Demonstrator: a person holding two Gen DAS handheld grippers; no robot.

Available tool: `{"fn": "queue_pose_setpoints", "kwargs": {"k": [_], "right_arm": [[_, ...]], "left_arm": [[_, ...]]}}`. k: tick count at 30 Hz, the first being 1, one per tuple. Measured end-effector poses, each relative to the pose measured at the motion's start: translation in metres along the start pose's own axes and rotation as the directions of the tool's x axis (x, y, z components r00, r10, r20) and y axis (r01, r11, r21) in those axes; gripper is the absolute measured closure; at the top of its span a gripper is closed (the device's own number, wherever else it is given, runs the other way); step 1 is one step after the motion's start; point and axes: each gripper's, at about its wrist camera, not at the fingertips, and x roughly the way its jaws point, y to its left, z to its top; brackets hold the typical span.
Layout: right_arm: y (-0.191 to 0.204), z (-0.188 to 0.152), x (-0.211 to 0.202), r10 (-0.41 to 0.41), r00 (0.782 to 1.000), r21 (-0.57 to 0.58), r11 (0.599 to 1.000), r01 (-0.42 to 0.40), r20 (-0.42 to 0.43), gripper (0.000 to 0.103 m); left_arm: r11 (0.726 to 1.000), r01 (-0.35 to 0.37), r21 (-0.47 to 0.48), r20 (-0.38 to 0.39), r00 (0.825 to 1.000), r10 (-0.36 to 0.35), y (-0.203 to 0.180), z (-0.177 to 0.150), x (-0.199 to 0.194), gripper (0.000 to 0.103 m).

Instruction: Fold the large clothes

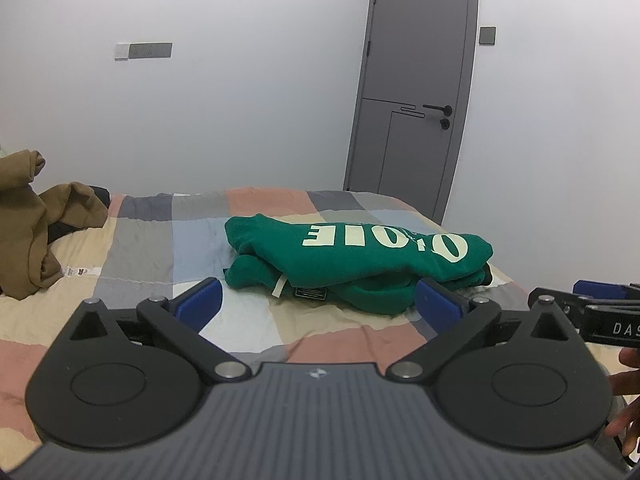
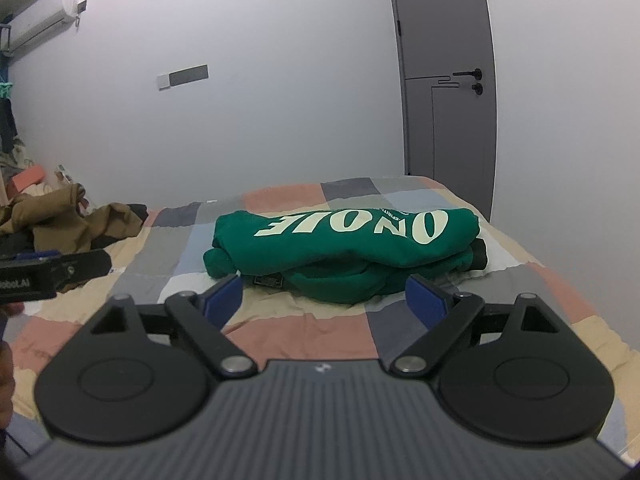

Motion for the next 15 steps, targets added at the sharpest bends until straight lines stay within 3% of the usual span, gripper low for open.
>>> {"fn": "queue_pose_setpoints", "kwargs": {"k": [15], "right_arm": [[0.0037, -0.0009, -0.0028, -0.001, 1.0, 0.003, 1.0, 0.001, -0.01, 0.013]], "left_arm": [[1.0, -0.005, 0.004, 0.014, 1.0, 0.005, -0.0021, 0.0012, -0.008, 0.0]]}}
